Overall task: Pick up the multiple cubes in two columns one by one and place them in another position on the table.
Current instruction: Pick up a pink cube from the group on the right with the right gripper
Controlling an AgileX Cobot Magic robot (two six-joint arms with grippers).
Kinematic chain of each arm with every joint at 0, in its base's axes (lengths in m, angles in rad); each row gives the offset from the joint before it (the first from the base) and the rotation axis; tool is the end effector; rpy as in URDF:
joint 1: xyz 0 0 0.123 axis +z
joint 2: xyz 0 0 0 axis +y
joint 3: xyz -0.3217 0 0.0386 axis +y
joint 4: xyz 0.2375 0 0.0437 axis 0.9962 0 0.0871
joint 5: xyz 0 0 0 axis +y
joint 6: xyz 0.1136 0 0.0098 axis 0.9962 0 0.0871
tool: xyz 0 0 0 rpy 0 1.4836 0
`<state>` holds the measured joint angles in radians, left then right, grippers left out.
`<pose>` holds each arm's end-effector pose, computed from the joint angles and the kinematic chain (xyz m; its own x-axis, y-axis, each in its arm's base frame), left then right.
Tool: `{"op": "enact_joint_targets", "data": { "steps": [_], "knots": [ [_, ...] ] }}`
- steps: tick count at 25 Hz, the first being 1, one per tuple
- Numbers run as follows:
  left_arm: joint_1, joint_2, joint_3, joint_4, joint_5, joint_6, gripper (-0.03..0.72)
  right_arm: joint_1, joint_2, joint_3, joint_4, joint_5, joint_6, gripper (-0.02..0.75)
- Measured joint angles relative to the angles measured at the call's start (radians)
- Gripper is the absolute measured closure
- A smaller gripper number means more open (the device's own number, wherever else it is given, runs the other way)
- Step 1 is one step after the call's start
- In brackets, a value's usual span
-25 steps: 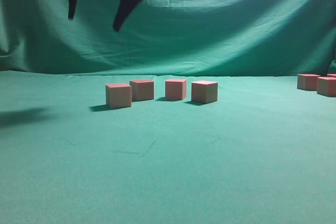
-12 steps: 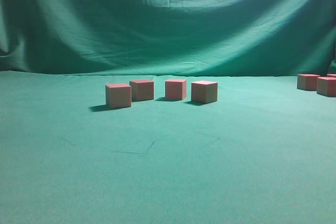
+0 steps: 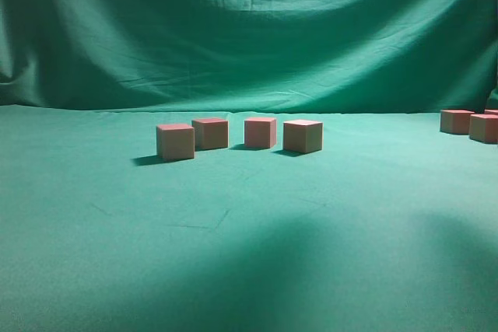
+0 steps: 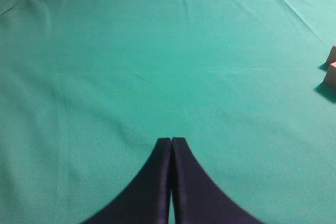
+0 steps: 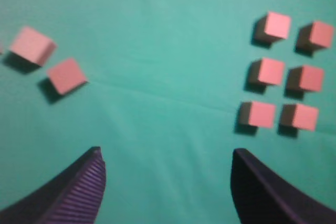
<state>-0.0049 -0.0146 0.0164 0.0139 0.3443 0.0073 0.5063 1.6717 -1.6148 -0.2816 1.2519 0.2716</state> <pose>0.0255 0.0004 0.1709 -0.2559 0.0216 -0.9665 0.0056 0.9998 0.0209 0.3200 0.1430 0.3664 -0.8743 -0.2861 -0.3922 -0.2325 0.9560 -0.1791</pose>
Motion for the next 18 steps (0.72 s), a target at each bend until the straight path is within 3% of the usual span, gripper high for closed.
{"op": "enact_joint_targets", "data": {
  "steps": [7, 18],
  "knots": [
    [0.0, 0.0, 0.0, 0.0, 0.0, 0.0, 0.688, -0.229, -0.067, 0.188, 0.01, -0.008, -0.008, 0.273],
    [0.0, 0.0, 0.0, 0.0, 0.0, 0.0, 0.688, -0.418, -0.041, 0.355, 0.07, -0.239, -0.114, 0.273]
  ]
}}
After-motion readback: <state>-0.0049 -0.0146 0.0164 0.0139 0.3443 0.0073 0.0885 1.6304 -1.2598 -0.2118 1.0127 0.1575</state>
